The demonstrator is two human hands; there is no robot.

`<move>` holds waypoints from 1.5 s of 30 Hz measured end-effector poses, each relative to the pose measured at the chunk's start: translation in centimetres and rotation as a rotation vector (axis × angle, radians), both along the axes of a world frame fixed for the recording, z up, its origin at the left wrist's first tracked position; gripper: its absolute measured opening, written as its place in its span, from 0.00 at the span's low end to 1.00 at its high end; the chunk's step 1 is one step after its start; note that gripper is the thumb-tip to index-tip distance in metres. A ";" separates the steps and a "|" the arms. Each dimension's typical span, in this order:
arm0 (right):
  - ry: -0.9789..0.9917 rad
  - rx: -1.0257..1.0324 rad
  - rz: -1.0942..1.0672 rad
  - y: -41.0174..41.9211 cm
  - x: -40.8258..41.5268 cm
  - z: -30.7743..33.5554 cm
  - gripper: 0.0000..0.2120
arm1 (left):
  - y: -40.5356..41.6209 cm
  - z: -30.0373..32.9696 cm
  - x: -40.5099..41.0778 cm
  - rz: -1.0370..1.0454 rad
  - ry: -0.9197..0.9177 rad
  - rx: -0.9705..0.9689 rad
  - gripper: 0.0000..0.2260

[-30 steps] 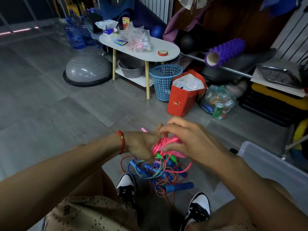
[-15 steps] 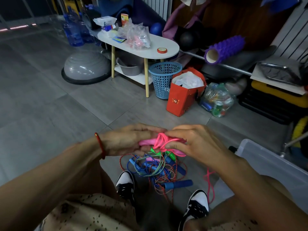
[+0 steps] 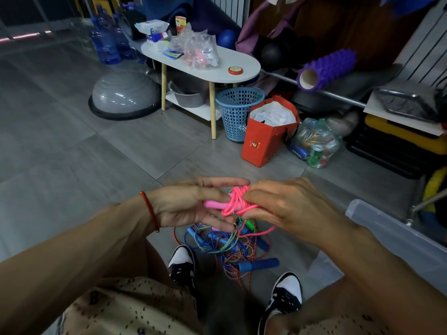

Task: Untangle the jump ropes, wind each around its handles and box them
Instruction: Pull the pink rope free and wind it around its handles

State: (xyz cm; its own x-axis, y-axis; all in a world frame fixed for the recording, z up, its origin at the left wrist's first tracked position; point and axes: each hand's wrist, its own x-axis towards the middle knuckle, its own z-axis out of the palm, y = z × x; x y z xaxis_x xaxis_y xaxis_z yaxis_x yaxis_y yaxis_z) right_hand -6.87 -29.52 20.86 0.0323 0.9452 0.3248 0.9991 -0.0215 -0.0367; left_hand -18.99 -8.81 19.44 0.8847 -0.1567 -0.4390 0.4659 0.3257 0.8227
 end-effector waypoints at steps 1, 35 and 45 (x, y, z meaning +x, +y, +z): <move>-0.008 0.002 0.005 0.0 0.0 0.0 0.17 | -0.2 -0.2 0.1 0.022 0.003 -0.006 0.22; 1.766 0.081 -0.230 1.2 1.5 -8.9 0.09 | 0.0 -1.1 0.1 -0.040 -0.296 -0.147 0.22; 0.895 -0.224 -0.399 1.5 -0.6 -8.9 0.19 | 2.8 -3.4 1.3 0.543 -0.101 -0.014 0.21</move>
